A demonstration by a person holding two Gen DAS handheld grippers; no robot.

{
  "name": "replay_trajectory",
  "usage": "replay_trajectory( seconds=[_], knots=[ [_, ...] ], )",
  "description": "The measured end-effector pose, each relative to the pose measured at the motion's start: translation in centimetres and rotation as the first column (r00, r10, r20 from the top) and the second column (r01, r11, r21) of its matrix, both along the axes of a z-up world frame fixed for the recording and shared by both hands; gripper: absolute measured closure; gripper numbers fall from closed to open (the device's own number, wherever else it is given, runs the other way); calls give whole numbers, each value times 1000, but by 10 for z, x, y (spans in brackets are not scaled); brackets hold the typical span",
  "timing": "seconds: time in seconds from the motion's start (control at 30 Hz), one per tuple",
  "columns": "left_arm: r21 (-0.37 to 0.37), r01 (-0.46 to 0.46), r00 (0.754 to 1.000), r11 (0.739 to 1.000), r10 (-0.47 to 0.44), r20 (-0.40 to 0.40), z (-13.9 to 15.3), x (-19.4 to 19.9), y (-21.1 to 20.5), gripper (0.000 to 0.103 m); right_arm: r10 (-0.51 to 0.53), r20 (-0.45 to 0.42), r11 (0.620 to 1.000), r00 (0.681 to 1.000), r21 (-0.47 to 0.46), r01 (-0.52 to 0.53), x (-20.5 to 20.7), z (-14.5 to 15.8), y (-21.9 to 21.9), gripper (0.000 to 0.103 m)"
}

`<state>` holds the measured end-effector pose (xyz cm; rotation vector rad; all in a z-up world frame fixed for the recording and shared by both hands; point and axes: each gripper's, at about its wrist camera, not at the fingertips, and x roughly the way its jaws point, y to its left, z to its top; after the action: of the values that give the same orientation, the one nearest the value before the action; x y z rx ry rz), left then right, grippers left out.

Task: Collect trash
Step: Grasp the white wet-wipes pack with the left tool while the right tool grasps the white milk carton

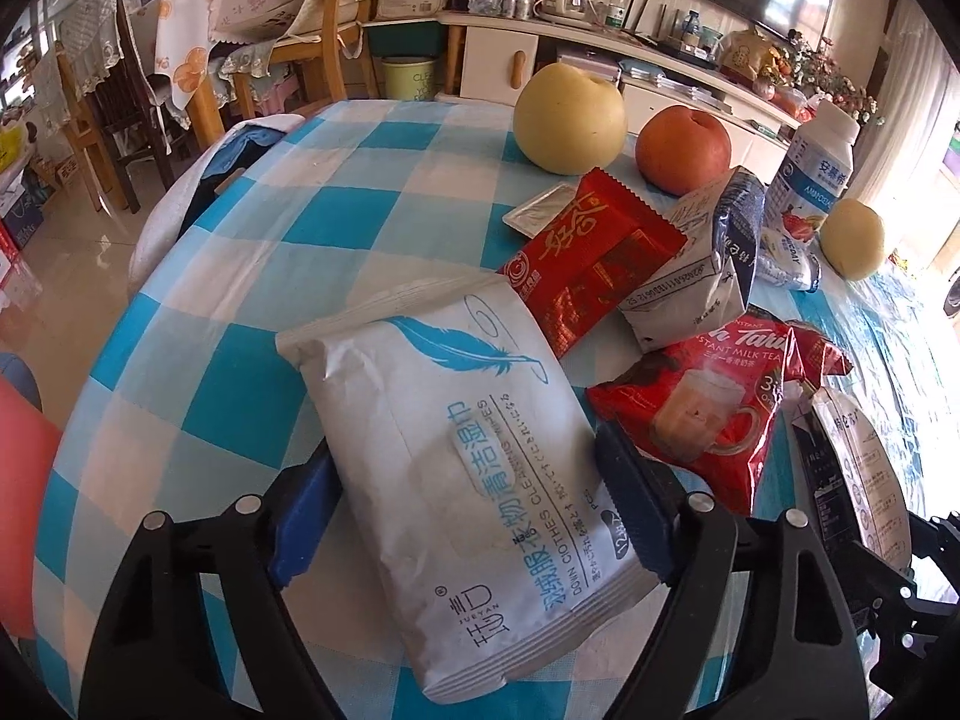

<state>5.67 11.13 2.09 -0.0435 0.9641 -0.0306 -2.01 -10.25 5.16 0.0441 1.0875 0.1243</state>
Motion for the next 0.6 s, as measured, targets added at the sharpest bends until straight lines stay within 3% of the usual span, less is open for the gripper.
replay_trajectory(
  seconds=[0.2,0.37,0.43,0.5,0.6],
  knots=[
    [-48,26,1000,998,-25,14,5,-7,12,33,47,37,999,998,0,-47,-8,10,10,48],
    [-86,30,1000,996,-30,5,5,-13,19,34,68,37,998,997,2,-68,-14,11,18,48],
    [-69,25,1000,997,-25,1,5,-13,19,32,81,39,997,996,-2,-81,-16,11,24,48],
    [-24,17,1000,1000,-17,-5,6,-14,16,17,96,40,995,995,-7,-96,-17,12,30,48],
    [13,-6,1000,1000,6,-17,4,-15,8,9,114,41,993,993,-26,-113,-18,12,39,48]
  ],
)
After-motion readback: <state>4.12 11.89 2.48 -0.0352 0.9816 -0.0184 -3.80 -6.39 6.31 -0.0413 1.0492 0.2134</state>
